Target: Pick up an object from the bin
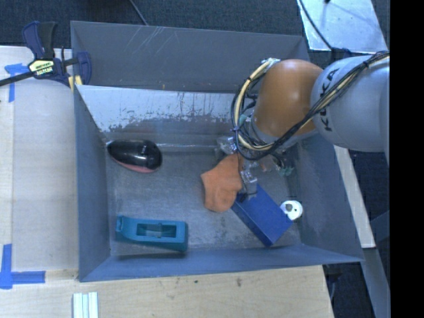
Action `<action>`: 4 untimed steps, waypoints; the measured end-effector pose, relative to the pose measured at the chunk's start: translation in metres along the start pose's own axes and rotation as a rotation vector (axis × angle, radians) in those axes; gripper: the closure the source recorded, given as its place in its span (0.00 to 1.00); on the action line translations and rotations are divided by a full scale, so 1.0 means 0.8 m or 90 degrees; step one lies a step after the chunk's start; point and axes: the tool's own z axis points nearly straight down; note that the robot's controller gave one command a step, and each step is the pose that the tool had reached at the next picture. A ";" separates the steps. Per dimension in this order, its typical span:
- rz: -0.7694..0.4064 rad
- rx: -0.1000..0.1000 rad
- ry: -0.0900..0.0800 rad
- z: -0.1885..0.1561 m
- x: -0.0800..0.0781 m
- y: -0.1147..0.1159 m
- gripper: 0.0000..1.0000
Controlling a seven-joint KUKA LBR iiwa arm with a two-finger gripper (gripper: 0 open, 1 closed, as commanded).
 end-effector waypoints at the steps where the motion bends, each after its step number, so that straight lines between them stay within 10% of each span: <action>1: -0.122 -0.003 -0.002 0.001 -0.003 0.003 0.00; 2: 0.001 0.001 -0.008 -0.005 -0.005 -0.001 1.00; 4: 0.001 0.001 -0.007 -0.008 -0.004 -0.001 1.00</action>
Offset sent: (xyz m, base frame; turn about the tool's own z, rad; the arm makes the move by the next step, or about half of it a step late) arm 0.0000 0.0000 0.0000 0.0000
